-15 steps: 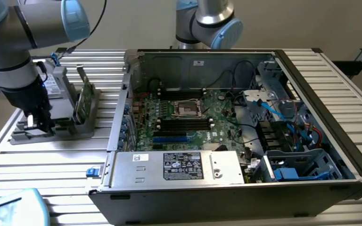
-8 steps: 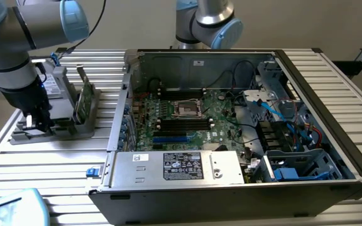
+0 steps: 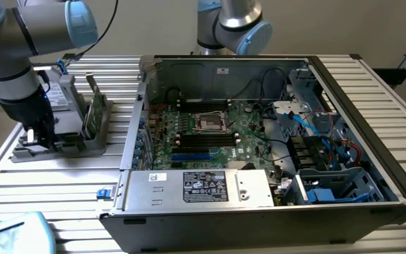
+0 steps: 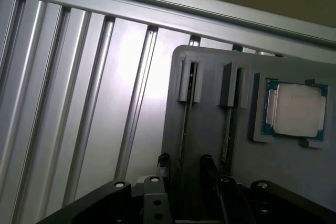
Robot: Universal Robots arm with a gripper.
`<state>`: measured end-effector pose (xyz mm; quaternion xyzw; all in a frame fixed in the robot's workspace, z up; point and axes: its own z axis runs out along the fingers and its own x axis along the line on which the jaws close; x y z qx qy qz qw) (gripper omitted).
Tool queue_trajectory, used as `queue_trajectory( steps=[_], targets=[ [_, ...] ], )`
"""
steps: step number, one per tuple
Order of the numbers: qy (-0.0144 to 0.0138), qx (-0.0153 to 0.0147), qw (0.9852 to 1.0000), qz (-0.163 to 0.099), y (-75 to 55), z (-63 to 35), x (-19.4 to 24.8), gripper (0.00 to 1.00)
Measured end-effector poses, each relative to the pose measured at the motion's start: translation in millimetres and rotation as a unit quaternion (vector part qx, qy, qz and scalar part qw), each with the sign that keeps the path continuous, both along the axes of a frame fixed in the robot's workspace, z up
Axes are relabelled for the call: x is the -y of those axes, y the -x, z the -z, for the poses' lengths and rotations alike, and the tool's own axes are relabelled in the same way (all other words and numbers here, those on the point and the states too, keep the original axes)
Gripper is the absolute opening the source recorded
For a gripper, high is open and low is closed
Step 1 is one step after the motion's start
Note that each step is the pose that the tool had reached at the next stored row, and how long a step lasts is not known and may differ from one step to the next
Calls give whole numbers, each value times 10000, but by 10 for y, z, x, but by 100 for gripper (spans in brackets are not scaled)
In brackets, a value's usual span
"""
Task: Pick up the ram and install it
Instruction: 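Pick up the ram and move it above insertion slot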
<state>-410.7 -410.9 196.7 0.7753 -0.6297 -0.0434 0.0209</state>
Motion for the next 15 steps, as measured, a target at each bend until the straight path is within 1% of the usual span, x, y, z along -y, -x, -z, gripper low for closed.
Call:
queue_trajectory(
  steps=[1, 2, 10, 15],
  targets=[
    [0, -16, 10000, 0, 1, 0, 0, 37],
    [1, -19, 10000, 0, 2, -1, 0, 37],
    [1, -26, 10000, -1, -10, 7, 15, 37],
    [1, -26, 10000, 0, -28, 11, 15, 37]
  ],
)
